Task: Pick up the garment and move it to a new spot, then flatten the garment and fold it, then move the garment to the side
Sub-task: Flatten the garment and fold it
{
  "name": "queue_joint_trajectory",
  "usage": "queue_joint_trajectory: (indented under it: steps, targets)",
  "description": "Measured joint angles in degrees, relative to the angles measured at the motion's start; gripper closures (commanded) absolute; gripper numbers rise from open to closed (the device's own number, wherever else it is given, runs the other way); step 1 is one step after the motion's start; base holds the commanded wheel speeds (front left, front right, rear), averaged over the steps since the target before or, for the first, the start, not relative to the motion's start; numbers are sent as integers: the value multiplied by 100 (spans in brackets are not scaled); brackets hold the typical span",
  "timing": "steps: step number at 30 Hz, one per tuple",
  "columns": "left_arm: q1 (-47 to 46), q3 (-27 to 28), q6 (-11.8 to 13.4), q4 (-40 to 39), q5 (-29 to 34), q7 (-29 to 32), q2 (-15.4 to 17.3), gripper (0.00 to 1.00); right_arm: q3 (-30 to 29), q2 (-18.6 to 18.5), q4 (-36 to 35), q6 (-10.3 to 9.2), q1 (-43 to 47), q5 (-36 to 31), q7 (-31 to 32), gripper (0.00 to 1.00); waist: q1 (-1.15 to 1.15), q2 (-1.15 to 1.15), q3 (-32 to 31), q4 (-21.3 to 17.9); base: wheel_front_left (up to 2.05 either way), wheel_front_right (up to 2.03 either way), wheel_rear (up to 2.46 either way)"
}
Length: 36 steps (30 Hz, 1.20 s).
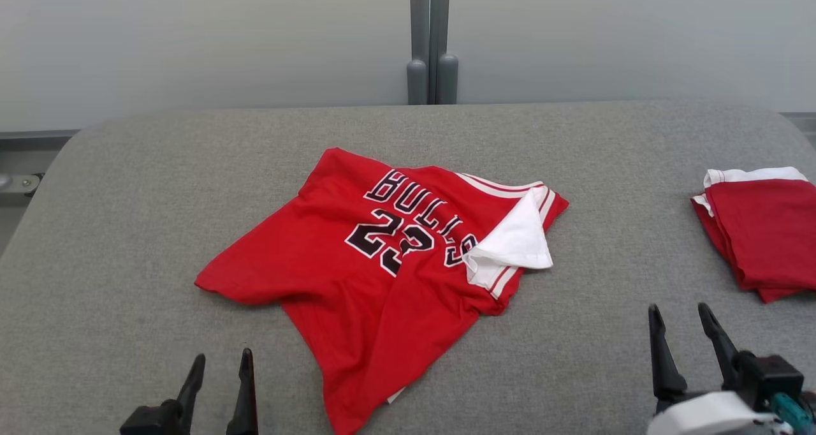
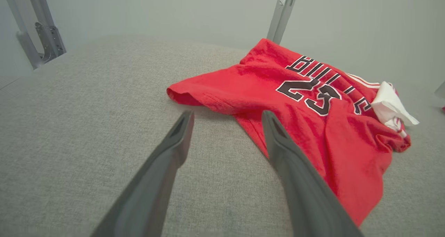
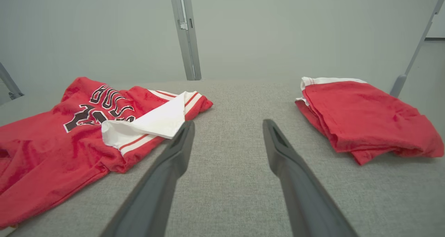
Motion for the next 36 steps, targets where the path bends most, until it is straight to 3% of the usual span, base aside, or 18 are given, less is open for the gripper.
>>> queue_joint_trajectory:
  steps: [4,7,12,16,19,24,36]
  targets:
    - [-268,-138,1,638,-292,234,-71,0,407,-101,223,0,-736,-15,0,0,0,0,167,14,0,0,0]
    - [-546,-428,1,769,-740,1012,-97,0,1089,-588,911,1,-1560,-54,119,0,0,0,357,11,0,0,0]
    - [-569,-833,42,448,-1092,1717,-134,0,1697,-954,1688,1,-2623,275,706,0,0,0,622,24,0,0,0]
    - [-537,-1194,294,-118,-1423,2047,-132,0,2011,-1202,2290,1,-3215,679,1095,0,0,0,838,106,0,0,0]
    - [-407,-1449,481,-442,-1606,2215,-132,0,2295,-1273,2594,1,-3468,946,1238,0,0,0,959,217,0,0,0]
    - [-185,-1815,546,-749,-1855,2496,-136,0,2643,-1356,2894,1,-3605,1415,1185,0,0,0,1117,410,0,0,0]
    - [-169,-1841,721,-613,-1984,2517,-127,0,3188,-1505,3174,1,-3842,2218,991,0,0,0,1334,514,0,0,0]
